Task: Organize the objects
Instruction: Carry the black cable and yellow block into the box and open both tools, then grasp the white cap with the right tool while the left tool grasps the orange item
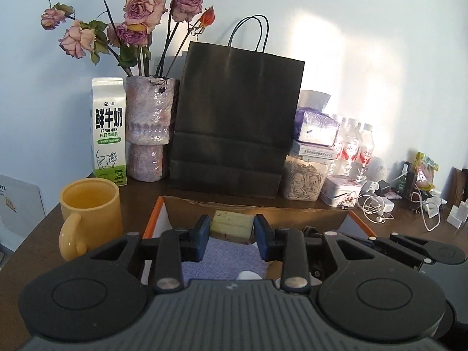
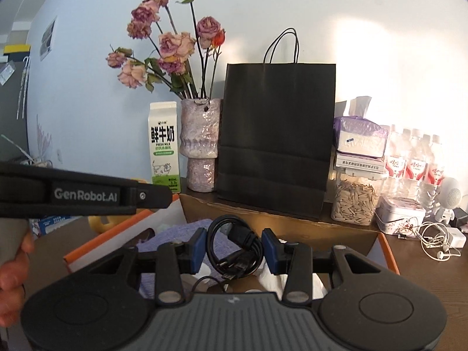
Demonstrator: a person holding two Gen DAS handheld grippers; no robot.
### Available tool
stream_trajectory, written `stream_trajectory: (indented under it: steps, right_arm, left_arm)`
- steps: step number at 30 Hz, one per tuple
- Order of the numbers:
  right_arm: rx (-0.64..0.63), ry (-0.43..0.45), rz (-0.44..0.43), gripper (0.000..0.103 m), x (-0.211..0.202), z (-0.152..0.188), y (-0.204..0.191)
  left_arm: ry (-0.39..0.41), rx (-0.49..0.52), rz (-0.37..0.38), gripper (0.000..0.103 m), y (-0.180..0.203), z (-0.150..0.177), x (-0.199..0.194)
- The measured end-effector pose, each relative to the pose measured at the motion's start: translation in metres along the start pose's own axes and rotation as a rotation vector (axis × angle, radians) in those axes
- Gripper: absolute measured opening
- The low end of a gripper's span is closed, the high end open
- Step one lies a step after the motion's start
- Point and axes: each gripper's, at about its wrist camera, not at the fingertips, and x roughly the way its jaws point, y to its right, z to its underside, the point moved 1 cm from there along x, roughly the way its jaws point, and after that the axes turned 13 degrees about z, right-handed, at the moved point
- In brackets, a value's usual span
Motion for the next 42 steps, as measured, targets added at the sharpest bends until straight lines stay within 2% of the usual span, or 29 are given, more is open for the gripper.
stream_trajectory:
  steps: [5,6,7,8,9,10,11,21,31,42]
  right_arm:
    - [-0.003,-0.025,-0.03,0.041,0.004,0.005,0.001]
    - [0.001,-0.027,-0.041,0.049,0.005,0.005,0.001]
    - [0.001,-0.023,-0.045,0.061,0.004,0.005,0.0]
    - [-0.002,-0.017,-0.042,0.068,0.002,0.005,-0.001]
    - [-0.004,-0.009,-0.039,0.083,0.0,0.005,-0.001]
    - [-0.006,-0.001,-0.039,0.092,-0.002,0.005,-0.002]
    - [-0.009,0.001,-0.039,0.093,-0.003,0.005,-0.002]
    - [0.006,-0.007,-0.067,0.101,-0.013,0.006,-0.004]
    - [0.022,0.018,-0.106,0.103,-0.069,0.013,0.01]
    - [-0.048,-0.094,-0.041,0.1,-0.112,0.063,0.033]
  left_arm:
    - [-0.02,0.014,-0.001,0.034,-0.002,0.003,0.007]
    - [-0.023,0.011,-0.005,0.036,-0.002,0.004,0.008]
    - [-0.024,0.01,-0.005,0.045,-0.003,0.004,0.008]
    - [-0.024,0.006,-0.007,0.054,-0.004,0.004,0.007]
    - [-0.019,0.002,-0.015,0.076,-0.004,0.004,0.005]
    - [-0.012,0.001,-0.031,0.096,-0.004,0.003,0.004]
    - [0.0,0.005,-0.049,0.101,-0.003,0.003,0.002]
    - [0.021,-0.005,-0.05,0.103,0.002,-0.002,-0.01]
    - [0.054,-0.01,-0.036,0.103,0.012,0.008,-0.056]
    - [-0.032,0.015,-0.034,0.103,0.027,0.037,-0.08]
